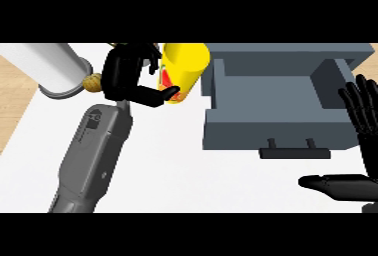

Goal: Pick up the cup, place it into the drawer and close the drawer

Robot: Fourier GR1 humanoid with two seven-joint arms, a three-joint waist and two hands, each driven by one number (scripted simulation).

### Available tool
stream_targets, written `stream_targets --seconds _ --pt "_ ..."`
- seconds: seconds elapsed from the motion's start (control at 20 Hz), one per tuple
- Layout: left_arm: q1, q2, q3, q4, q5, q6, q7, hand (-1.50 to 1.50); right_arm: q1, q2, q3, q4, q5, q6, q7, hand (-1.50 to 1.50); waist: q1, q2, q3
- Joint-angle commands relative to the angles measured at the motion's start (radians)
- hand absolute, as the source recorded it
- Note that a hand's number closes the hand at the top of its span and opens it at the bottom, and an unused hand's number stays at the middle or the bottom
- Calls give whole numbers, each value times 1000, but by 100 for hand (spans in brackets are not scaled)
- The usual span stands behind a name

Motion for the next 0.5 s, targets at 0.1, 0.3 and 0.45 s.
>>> stream_targets --seconds 0.1,0.3,0.45 --pt "-187 -12 -143 -15 36 201 188 150 2 -2 -5 5 -8 10 -5 -150 -19 3 0" --pt "-251 -12 -149 74 29 240 191 150 -11 10 17 -39 7 -9 41 -150 -16 6 -1" --pt "-356 -12 -185 209 97 312 168 150 -17 -18 -18 -13 -42 29 28 -150 -34 9 0"
